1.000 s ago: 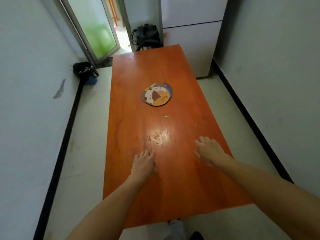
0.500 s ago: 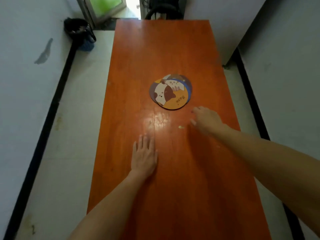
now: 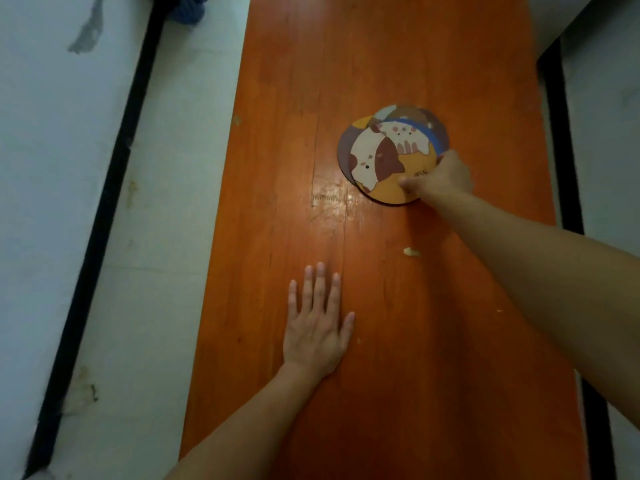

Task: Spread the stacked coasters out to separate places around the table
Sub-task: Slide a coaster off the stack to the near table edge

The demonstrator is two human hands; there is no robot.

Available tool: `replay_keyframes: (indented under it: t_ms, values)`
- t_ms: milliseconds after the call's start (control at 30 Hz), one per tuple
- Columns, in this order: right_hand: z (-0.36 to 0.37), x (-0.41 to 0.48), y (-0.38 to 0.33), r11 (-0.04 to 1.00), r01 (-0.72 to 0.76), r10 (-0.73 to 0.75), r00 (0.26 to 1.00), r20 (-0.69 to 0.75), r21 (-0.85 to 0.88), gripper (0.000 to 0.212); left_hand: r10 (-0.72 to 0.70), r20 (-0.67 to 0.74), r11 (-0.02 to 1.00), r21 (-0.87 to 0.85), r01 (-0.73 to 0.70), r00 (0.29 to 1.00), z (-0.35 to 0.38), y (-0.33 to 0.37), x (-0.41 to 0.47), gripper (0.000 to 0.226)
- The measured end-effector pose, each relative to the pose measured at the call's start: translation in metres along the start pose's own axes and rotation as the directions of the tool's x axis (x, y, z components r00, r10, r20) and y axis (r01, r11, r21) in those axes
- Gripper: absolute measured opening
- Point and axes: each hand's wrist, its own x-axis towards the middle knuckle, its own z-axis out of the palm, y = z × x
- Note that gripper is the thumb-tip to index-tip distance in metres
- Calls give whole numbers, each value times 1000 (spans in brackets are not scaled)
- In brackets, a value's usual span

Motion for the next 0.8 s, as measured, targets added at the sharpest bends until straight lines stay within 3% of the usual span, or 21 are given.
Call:
replay_keyframes:
  t_ms: [133, 333, 400, 633, 700, 800]
  values:
    - [7, -3, -2, 975, -113, 120, 992, -25, 191, 72, 2, -11, 1000, -3, -2, 1000, 2, 1, 0, 68]
    - [17, -30, -3, 837, -26, 65, 997, -52, 546, 15, -2, -6, 1000, -1, 2, 1000, -1, -3, 0, 68]
    - [8, -46, -2, 799, 31, 11, 998, -66, 600, 14, -2, -8, 1000, -5, 2, 1000, -1, -3, -1, 67]
    - [-49, -121, 39, 799, 319, -311, 945, -104, 510, 11, -13, -30, 1000, -1, 13, 999, 0, -3, 1, 67]
    - [-62, -145, 62, 828, 340, -361, 932, -41, 446, 12, -8, -22, 1000, 16, 9, 1000, -2, -5, 0, 67]
    - [-80, -187, 97, 869, 324, -413, 891, 188, 376, 19, -10, 0, 1000, 27, 10, 1000, -11, -3, -13, 62]
